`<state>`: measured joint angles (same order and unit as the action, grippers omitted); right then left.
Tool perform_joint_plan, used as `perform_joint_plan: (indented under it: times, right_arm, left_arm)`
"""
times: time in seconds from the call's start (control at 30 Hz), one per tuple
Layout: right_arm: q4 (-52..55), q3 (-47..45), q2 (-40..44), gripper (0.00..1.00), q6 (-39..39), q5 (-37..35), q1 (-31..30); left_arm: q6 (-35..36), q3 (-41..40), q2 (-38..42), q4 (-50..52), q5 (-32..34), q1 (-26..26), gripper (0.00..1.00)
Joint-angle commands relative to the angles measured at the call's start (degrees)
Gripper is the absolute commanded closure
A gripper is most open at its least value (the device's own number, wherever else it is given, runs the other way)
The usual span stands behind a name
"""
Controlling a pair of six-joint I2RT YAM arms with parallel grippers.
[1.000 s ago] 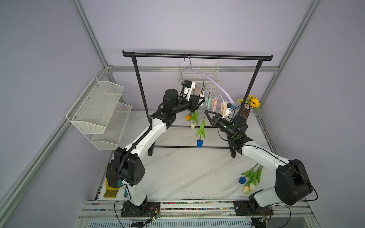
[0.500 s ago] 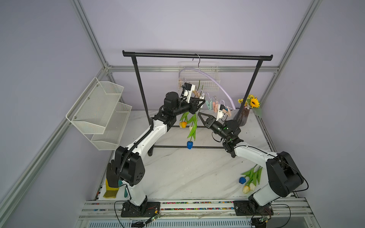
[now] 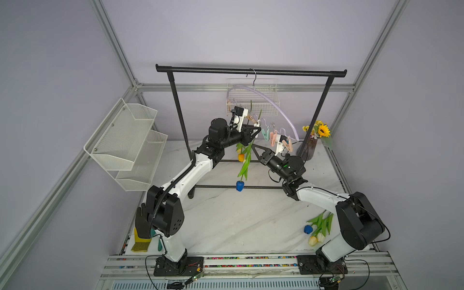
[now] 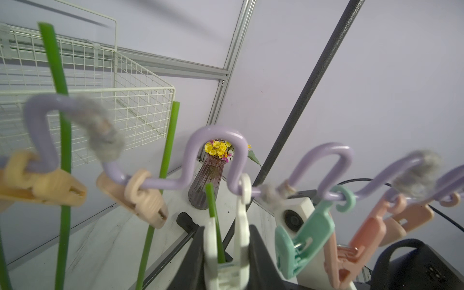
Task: Dry the flowers on a clothes hanger
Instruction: Clamp the flower onto the hanger.
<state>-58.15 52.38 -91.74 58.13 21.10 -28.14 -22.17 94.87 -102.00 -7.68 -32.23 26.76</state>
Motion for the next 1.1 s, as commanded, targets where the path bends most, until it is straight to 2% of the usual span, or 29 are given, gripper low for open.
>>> perform_joint_plan:
  times: [0.0,0.6,0.87,1.07]
  right_arm:
    - [-4.2,0.4,-0.5,1.0,1.1,-0.9,-0.5]
    - [-7.9,2.1,-2.5,1.0,4.8,-2.4,-0.5]
    - [-5.7,1.5,-2.1,1.0,2.3,-3.3,-0.5]
    - [-3.3,1.1,-1.8,1.0,0.2,-4.5,-0.5]
  left_arm:
    - [-1.2,0.1,2.5,-2.4,-0.3,0.2,0.87]
    - [-1.6,-1.7,3.3,-3.5,0.0,0.2,0.85]
    - [-0.9,-1.4,3.9,-2.9,0.2,0.1,0.59]
    - [-0.3,-1.2,4.6,-1.6,0.5,-0.3,0.43]
